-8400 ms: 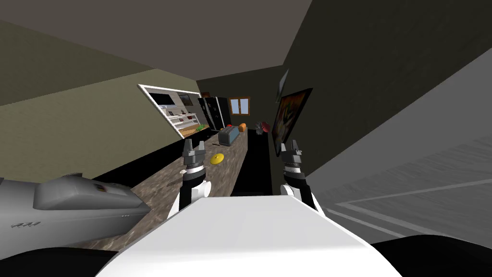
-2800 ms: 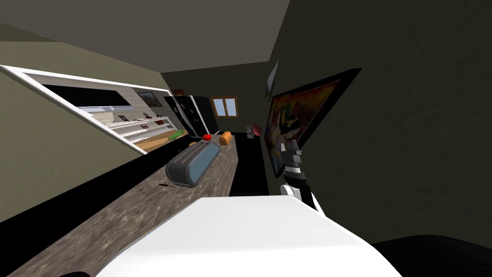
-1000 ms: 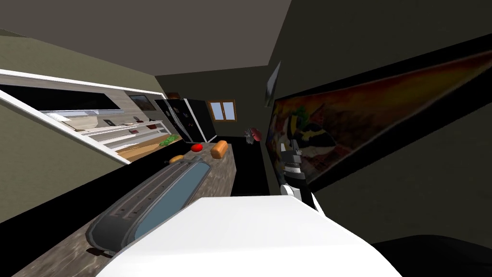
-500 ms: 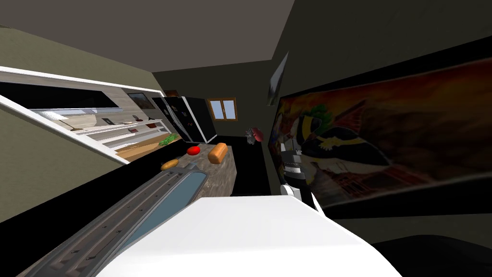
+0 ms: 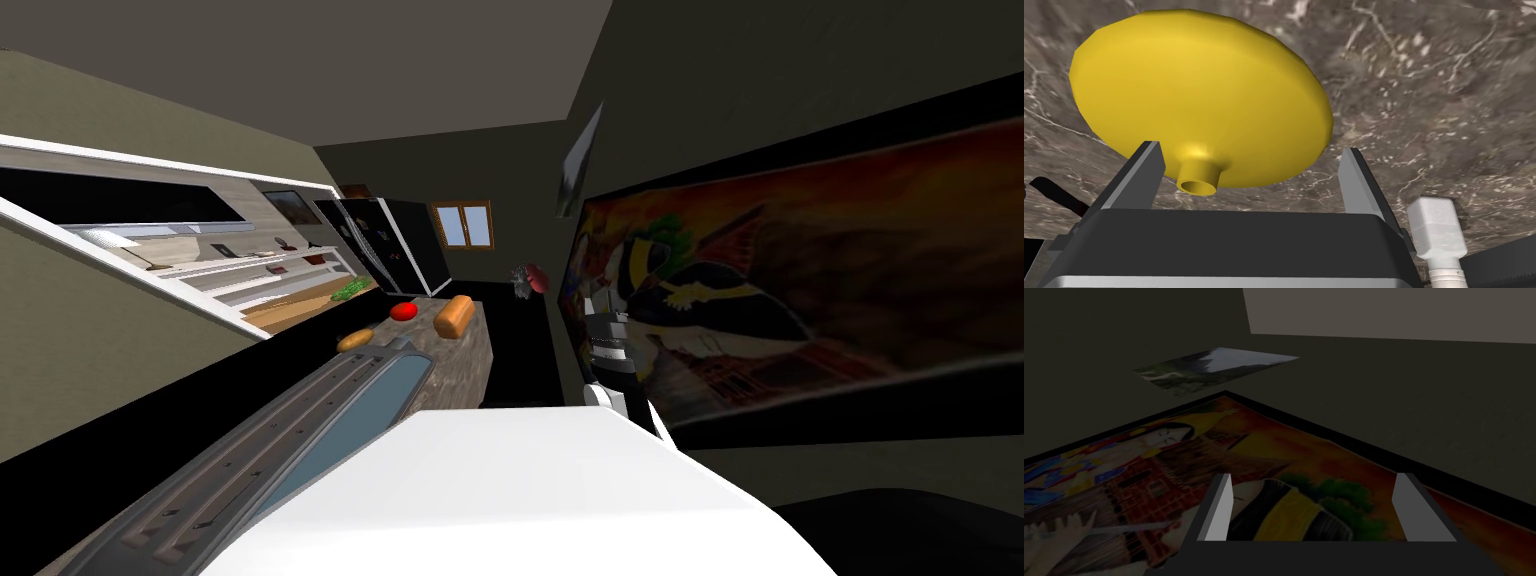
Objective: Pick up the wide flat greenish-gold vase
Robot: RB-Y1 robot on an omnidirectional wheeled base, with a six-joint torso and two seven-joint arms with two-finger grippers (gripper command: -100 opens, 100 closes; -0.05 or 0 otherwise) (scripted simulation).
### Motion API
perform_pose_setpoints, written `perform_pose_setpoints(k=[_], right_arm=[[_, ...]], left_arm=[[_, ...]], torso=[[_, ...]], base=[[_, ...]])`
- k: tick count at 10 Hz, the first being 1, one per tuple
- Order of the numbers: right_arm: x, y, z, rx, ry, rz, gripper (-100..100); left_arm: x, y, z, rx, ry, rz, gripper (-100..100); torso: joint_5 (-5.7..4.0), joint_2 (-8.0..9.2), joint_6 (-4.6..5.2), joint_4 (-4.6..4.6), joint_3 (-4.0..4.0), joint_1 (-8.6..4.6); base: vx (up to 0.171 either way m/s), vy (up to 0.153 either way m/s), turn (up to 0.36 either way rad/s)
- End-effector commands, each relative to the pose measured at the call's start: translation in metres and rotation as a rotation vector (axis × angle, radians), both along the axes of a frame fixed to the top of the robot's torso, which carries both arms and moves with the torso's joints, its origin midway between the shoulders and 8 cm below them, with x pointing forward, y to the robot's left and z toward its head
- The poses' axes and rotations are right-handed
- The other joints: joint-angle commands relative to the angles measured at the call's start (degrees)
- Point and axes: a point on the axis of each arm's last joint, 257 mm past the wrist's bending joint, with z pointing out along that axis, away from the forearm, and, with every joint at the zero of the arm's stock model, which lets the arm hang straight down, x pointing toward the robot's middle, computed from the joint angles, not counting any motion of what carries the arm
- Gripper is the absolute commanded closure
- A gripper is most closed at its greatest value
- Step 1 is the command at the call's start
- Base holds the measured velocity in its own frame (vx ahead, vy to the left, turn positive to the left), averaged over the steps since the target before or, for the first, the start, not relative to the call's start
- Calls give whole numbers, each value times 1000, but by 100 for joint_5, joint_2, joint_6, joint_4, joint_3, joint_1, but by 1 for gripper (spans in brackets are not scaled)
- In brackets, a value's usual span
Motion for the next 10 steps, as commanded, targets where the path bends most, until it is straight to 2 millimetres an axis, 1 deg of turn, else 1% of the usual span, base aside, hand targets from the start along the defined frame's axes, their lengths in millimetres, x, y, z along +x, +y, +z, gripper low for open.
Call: perform_pose_setpoints(k=[1, 3, 5, 6, 7, 8, 10], right_arm=[[0, 0, 0, 0, 0, 0, 0], [0, 0, 0, 0, 0, 0, 0], [0, 0, 0, 0, 0, 0, 0], [0, 0, 0, 0, 0, 0, 0], [0, 0, 0, 0, 0, 0, 0], [0, 0, 0, 0, 0, 0, 0], [0, 0, 0, 0, 0, 0, 0]], left_arm=[[0, 0, 0, 0, 0, 0, 100], [3, 0, -1, -1, -8, -4, 100], [2, 0, 0, -1, -5, -3, 100], [3, 0, 0, -1, -6, -3, 0], [0, 1, 11, 2, 9, -3, 100], [-1, 1, 14, 3, 12, -4, 100], [-2, 2, 29, 5, 24, -8, 100]], torso=[[0, 0, 0, 0, 0, 0], [14, 14, -16, 5, 10, 15], [18, 25, -12, 10, 18, 24], [18, 26, -13, 10, 18, 25], [17, 26, -13, 10, 18, 25], [14, 21, -14, 6, 14, 21], [13, 8, -12, 2, 6, 18]], base=[[-1, 0, -15], [2, 0, -8], [0, 0, 0], [0, 0, 0], [20, -7, 14], [27, -4, 15], [38, -7, -2]])
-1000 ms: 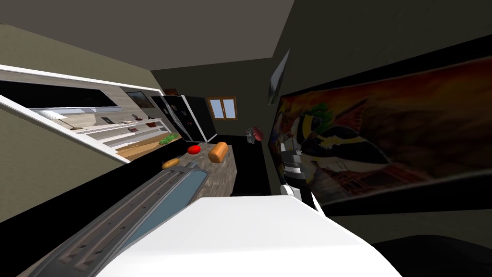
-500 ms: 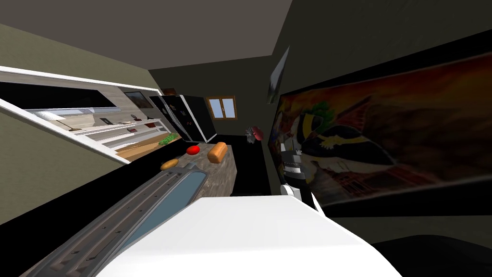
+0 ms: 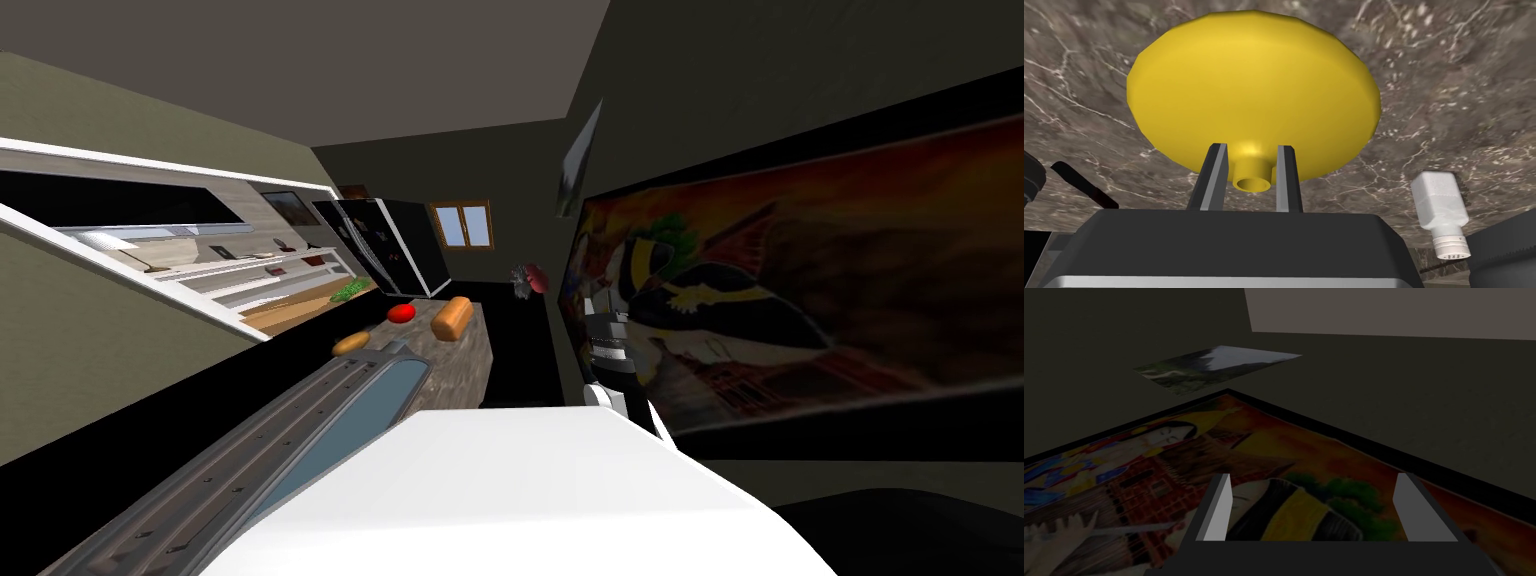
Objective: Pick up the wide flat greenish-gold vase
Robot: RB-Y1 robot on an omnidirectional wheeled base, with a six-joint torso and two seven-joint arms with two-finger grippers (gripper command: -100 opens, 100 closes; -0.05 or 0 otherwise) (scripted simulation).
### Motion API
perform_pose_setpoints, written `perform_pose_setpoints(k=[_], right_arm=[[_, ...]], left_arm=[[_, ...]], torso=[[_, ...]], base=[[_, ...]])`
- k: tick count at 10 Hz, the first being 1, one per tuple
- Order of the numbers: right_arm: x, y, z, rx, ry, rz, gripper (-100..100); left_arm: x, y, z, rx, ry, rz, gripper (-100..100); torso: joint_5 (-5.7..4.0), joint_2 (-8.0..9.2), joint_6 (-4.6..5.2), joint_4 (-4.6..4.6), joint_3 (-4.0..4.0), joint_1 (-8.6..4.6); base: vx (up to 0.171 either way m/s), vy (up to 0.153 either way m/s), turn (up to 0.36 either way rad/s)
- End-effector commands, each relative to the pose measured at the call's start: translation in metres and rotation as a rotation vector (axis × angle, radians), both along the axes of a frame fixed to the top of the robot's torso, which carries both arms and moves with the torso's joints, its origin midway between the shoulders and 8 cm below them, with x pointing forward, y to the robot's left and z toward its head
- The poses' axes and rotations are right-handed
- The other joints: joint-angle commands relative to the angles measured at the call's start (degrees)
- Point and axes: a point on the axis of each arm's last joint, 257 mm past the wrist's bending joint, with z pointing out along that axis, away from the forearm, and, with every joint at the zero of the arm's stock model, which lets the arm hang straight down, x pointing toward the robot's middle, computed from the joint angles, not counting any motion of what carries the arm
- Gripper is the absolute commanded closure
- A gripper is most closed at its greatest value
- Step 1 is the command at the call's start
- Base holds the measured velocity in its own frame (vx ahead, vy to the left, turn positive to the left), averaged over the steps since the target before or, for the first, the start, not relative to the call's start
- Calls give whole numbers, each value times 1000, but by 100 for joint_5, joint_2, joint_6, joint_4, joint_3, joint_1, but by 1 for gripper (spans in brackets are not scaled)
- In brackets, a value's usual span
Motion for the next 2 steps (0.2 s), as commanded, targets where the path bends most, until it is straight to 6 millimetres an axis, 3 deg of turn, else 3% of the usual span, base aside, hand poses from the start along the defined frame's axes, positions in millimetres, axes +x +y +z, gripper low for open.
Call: perform_pose_setpoints(k=[1, 2], right_arm=[[0, 0, 0, 0, 0, 0, 0], [0, 0, 0, 0, 0, 0, 0]], left_arm=[[0, 0, 0, 0, 0, 0, 100], [0, 0, 1, 0, 0, 0, 0]], torso=[[0, 0, 0, 0, 0, 0], [2, 5, -1, 2, 3, 2]], base=[[17, -3, 0], [0, 0, 0]])
